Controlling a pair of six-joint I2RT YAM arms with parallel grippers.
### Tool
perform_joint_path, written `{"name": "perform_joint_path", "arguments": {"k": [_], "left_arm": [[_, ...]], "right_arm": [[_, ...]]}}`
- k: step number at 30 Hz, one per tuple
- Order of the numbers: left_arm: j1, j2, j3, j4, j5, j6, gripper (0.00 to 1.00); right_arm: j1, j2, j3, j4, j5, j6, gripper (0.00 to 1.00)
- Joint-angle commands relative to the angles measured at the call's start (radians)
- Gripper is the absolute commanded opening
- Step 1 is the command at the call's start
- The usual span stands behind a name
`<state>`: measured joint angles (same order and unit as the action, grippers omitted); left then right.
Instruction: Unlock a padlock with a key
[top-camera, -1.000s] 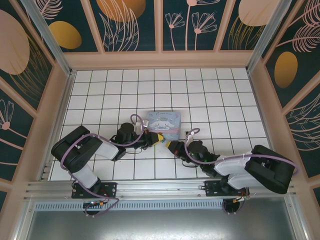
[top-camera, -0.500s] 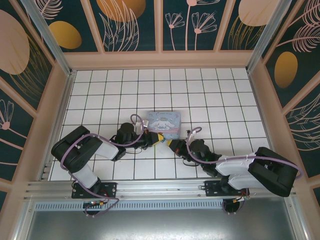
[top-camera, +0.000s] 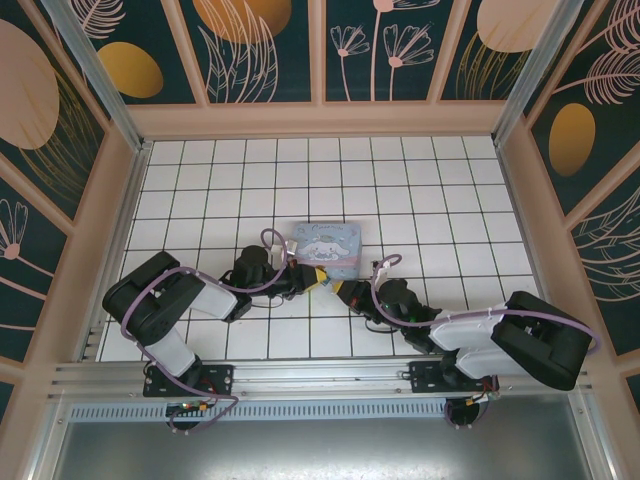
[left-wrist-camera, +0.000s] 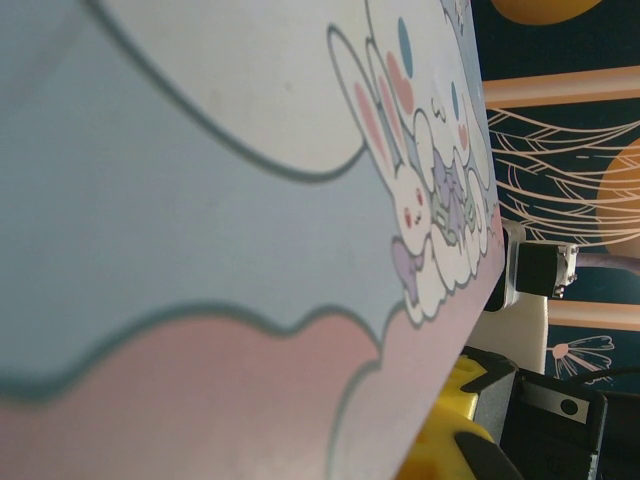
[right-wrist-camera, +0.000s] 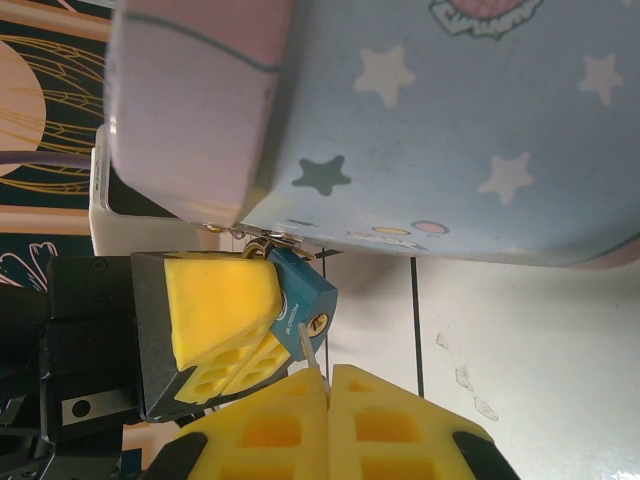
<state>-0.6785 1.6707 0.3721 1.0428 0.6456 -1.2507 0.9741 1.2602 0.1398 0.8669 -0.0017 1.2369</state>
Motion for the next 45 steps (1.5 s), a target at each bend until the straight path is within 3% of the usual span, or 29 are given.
{"name": "perform_joint_path", "arguments": {"k": [1,17,45], "left_arm": [[0.006,-0.009,0.011,0.077,0.020,-0.002,0.00],[0.005,-0.007,0.011,0.075,0.017,0.003,0.00],[0.005,-0.002,0.001,0.089,0.020,0.004,0.00]], "right_arm": [[0.000,0.001,0.001,-0.016,-0.015,-0.006,0.00],[0.015,-0.050,-0.015,-0.081,-0.002,0.004,0.00],[-0.026,0.003,0.084,-0.113,-0.047,-0.043,0.00]]}}
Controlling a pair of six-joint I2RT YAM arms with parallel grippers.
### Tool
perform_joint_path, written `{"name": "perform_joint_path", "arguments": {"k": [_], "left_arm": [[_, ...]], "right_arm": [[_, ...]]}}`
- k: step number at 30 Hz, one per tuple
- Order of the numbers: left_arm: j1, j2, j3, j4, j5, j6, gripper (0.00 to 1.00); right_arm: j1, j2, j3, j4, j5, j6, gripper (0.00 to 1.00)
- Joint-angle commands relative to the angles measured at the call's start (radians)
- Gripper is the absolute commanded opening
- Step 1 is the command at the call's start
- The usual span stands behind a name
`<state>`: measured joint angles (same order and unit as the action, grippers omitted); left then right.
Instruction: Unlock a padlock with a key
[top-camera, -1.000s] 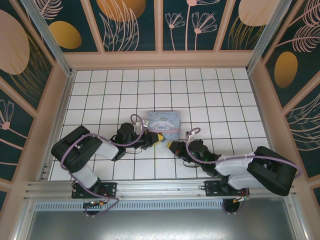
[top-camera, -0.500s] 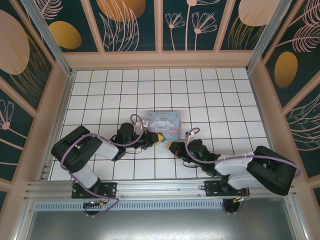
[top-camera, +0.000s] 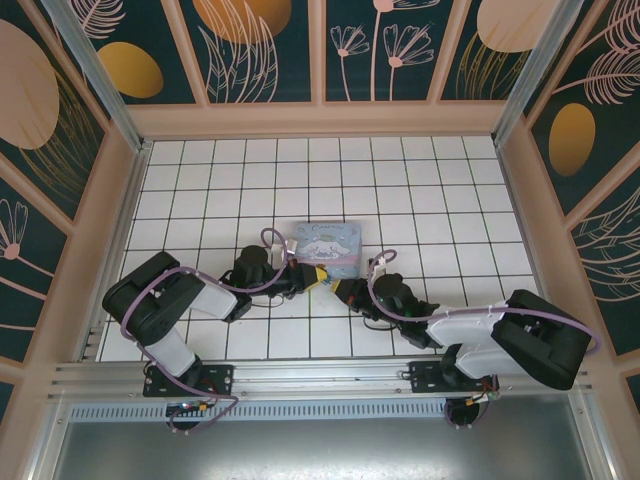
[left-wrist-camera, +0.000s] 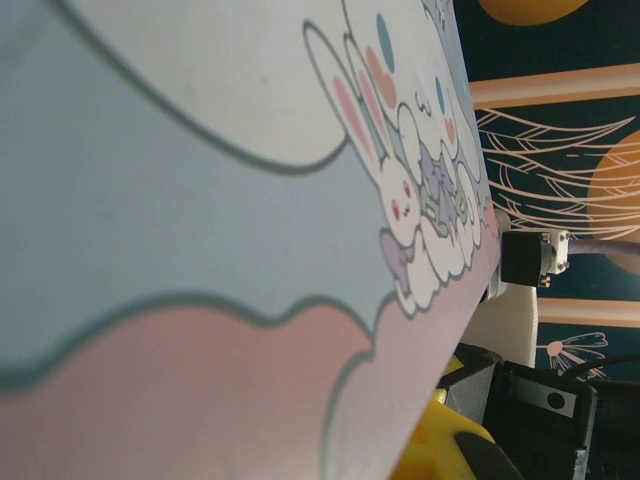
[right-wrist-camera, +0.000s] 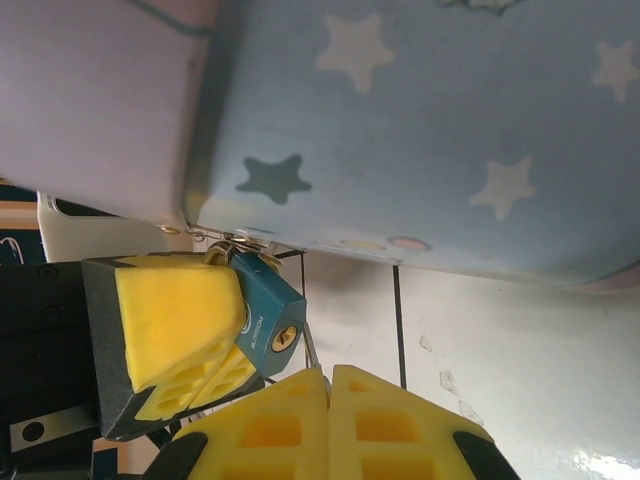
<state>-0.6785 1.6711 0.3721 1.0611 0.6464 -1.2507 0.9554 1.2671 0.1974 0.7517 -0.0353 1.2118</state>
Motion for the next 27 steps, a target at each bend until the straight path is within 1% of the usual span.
{"name": "perform_joint_path", "arguments": {"k": [1,19,27], "left_arm": [[0.005,-0.002,-0.001,0.072,0.020,0.005,0.00],[0.006,0.019,-0.007,0.089,0.015,0.007,0.00],[0.006,0.013,-0.007,0.088,0.015,0.005,0.00]], "right_arm": [[-0.007,-0.005,0.027,0.003,-0.015,-0.018,0.00],[-0.029,-0.076,0.010,-0.075,-0.014,-0.030,0.00],[-0.029,-0.037,0.035,-0.050,-0.039,-0.043,0.00]]}}
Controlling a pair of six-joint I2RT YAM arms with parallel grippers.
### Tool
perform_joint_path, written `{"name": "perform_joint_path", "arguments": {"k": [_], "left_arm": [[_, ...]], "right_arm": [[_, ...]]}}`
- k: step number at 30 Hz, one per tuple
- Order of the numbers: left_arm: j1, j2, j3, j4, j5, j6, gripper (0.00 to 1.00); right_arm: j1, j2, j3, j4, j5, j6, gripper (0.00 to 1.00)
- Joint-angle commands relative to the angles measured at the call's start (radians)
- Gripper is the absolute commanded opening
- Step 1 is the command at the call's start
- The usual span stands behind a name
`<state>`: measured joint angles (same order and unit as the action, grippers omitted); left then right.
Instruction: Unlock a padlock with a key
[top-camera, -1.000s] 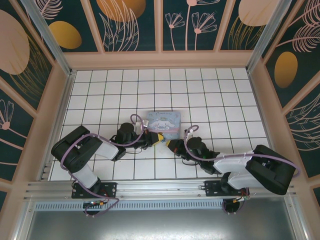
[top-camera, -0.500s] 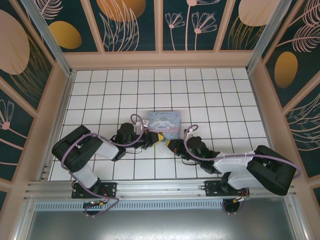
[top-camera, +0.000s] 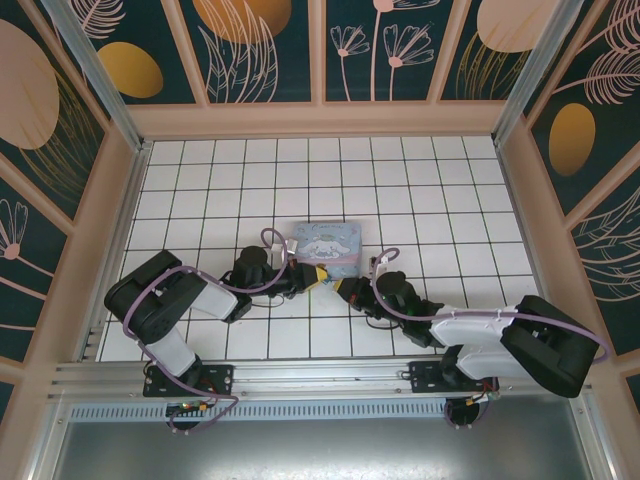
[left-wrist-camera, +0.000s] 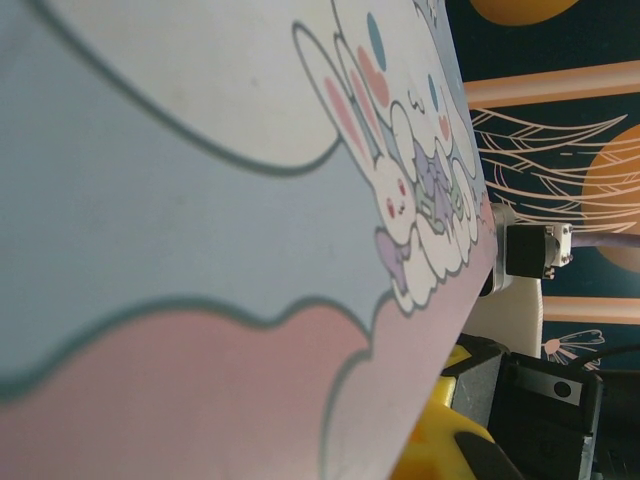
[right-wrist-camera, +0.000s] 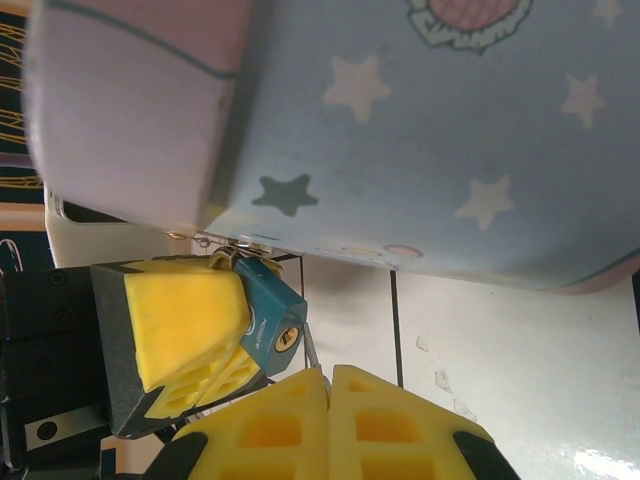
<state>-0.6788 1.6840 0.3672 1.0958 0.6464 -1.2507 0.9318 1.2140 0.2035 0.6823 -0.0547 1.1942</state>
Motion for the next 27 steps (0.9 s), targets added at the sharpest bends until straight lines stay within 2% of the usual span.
{"name": "perform_joint_path", "arguments": {"k": [1,27], "left_arm": [[0.005,0.001,-0.002,0.053,0.015,0.006,0.00],[0.006,0.023,-0.008,0.053,0.005,0.020,0.00]], "right_arm": [[-0.005,0.022,0.032,0.023,-0.022,-0.025,0.00],[-0.002,-0.011,0.043,-0.018,-0.016,-0.031,0.00]]}}
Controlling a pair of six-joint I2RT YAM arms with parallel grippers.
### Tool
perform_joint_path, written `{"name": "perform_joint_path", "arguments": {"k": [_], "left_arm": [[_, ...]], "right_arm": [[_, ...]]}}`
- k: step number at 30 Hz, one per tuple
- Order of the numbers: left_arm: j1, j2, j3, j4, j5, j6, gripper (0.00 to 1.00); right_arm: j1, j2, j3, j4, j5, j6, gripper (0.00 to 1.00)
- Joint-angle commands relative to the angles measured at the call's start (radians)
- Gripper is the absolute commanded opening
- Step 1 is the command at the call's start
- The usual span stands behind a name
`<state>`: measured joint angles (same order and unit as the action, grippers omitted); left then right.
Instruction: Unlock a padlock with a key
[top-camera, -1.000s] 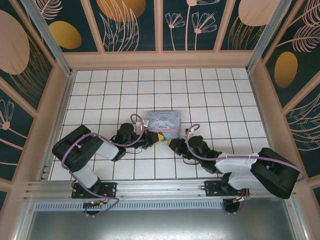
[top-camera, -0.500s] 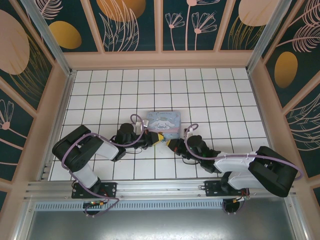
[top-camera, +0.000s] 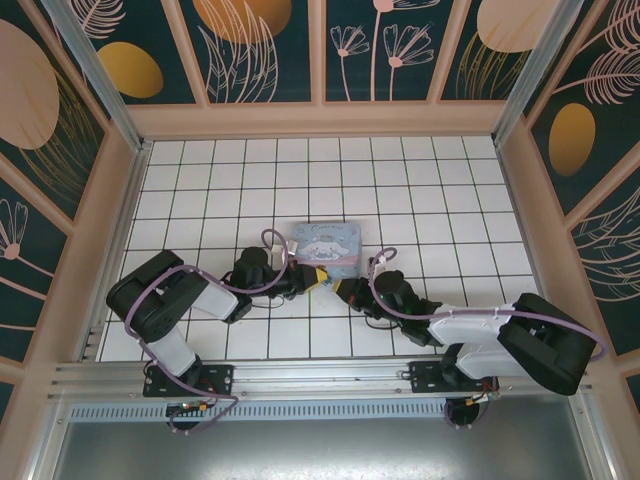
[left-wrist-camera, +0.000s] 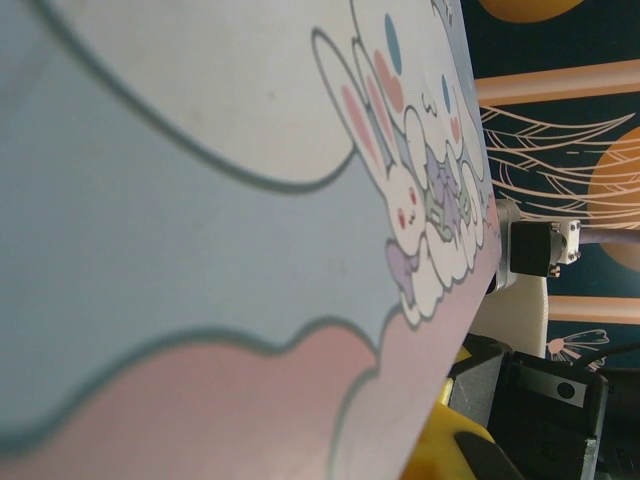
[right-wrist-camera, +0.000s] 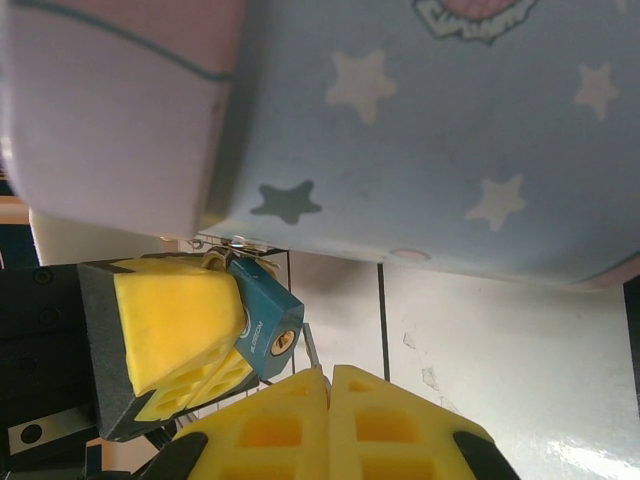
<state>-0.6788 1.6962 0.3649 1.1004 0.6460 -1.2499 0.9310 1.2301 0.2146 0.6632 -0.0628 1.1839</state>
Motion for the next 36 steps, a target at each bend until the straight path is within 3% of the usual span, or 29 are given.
{"name": "perform_joint_path", "arguments": {"k": [1,21,36], "left_arm": [[0.007,0.011,-0.006,0.049,0.005,0.019,0.00],[0.007,0.011,-0.003,0.041,0.005,0.024,0.00],[0.006,0.012,-0.011,0.043,0.005,0.030,0.00]], "right_arm": [[-0.001,-0.029,0.032,-0.001,-0.006,-0.021,0.00],[0.011,0.022,0.061,0.036,-0.025,-0.027,0.00],[0.003,-0.030,0.056,-0.016,-0.001,-0.033,0.00]]}}
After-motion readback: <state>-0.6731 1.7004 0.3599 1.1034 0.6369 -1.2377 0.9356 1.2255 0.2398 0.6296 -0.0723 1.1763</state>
